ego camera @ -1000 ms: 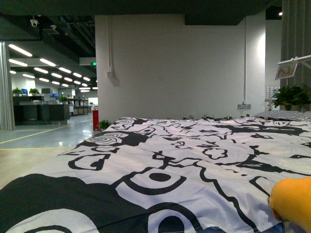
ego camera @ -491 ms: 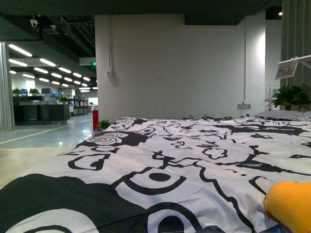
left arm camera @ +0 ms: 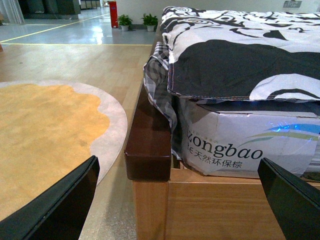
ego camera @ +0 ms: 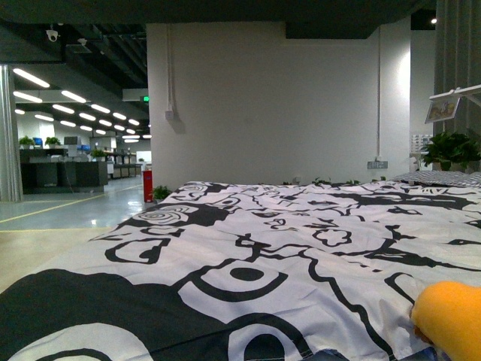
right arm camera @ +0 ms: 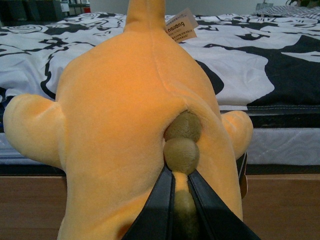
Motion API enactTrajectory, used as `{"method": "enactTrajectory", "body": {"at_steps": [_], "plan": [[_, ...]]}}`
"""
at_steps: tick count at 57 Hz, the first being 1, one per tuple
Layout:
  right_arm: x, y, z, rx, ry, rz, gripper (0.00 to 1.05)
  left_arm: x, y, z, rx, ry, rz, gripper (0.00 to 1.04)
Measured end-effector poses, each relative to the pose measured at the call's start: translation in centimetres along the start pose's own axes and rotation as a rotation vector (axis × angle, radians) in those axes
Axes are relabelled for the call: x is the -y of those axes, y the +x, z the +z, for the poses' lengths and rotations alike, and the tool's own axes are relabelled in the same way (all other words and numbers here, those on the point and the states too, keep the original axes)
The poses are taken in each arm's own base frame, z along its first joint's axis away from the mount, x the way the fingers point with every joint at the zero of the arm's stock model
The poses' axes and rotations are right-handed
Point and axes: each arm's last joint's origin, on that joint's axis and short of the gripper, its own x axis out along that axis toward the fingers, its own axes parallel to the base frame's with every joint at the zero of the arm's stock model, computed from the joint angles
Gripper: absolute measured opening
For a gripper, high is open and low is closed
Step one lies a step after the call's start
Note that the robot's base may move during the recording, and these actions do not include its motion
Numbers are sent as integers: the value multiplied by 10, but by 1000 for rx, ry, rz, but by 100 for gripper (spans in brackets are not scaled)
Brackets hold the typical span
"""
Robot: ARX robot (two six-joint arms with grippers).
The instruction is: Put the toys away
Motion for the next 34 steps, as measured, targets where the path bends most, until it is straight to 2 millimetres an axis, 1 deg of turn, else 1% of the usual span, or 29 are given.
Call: {"method": "enactTrajectory", "body": {"at_steps": [34], "plan": [[0, 0, 0, 0, 0, 0, 6, 0, 0, 0, 0, 0, 0, 99]]}}
